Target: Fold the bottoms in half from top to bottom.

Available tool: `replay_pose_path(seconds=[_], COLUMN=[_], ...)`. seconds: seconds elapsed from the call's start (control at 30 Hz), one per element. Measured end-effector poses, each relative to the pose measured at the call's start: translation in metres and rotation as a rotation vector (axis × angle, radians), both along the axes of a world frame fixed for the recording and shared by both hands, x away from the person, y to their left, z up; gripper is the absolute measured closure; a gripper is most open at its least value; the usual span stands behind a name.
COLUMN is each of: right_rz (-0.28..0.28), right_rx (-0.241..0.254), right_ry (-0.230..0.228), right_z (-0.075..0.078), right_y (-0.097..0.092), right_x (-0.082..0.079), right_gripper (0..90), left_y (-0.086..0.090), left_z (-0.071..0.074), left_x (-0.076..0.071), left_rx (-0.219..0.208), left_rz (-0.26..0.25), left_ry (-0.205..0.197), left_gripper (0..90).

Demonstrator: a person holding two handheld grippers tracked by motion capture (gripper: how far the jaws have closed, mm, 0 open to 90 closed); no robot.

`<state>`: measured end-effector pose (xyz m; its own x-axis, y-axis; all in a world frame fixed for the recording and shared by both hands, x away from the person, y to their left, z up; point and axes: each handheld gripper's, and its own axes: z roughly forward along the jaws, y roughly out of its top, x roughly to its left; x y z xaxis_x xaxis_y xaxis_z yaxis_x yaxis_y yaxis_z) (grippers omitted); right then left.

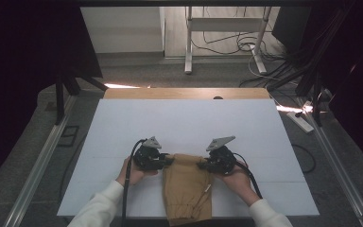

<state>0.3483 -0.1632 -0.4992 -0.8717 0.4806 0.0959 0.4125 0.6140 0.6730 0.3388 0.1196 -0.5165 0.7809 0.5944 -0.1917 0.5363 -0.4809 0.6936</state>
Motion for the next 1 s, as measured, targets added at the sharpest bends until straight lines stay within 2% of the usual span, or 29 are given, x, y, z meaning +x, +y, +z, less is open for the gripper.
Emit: replay_pose_path(seconds=[0.33, 1.0], right_rz=[-0.025, -0.055], right_rx=[0.006, -0.016], right_ry=[-0.040, -0.046], right_z=[0.005, 0.003], right_y=[-0.001, 0.006], right_x=[0.007, 0.028], right_gripper=[75.8, 75.8], left_y=[-0.001, -0.001], left_z=[0.004, 0.001], left_x=[0.009, 0.029], left_rx=[-0.009, 0.014], left_rz=[0.024, 0.050], left_ry=[-0.024, -0.028], left_gripper=[68.8, 68.9])
